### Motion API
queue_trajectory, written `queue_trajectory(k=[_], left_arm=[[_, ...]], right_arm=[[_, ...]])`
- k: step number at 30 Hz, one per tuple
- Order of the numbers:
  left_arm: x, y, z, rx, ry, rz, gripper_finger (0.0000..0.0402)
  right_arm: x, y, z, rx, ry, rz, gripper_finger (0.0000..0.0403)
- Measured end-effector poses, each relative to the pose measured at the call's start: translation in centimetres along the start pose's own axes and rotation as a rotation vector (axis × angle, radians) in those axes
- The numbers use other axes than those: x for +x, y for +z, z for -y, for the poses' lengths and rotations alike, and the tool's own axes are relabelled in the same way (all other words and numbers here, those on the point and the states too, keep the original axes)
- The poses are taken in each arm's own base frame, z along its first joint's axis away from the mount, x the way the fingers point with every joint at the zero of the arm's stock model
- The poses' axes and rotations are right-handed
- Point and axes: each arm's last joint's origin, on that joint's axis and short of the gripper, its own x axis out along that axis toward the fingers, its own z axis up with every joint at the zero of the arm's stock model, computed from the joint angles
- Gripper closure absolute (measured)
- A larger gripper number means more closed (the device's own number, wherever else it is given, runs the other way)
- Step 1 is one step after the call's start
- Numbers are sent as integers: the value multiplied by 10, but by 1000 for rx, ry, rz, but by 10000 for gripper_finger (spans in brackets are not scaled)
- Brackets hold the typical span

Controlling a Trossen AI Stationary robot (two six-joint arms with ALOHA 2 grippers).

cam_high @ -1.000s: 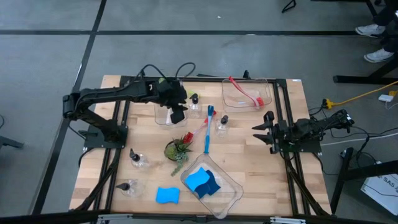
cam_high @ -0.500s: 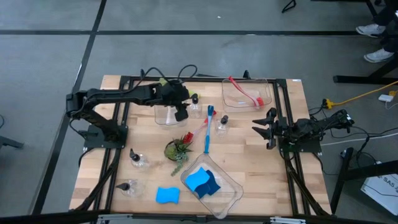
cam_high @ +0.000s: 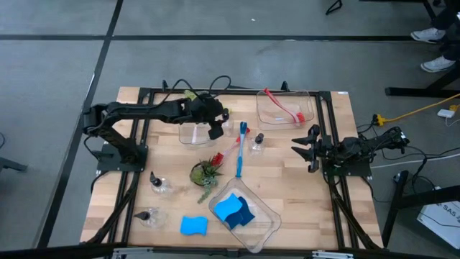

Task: Pick & Place Kitchen Sink Supplies
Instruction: Put the transparent soap dispenser into the top left transparent bin

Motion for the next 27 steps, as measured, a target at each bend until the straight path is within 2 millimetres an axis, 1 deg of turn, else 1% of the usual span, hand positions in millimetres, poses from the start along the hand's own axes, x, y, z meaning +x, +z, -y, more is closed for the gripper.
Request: queue_trajectory(k=[6,11,20,27], left_arm=[[1,2,1,-37,14,21,158],[2,5,1,-43,15,51,143],[15,2,2,-48,16,40,143],[15,4,2,-52,22,61,149]], right_arm=[[0,0,0,0,0,0,254],[0,0,0,-3,0,0,254],[0,0,0,-5,0,-3,254],[0,-1,0,-5,0,-9,254]])
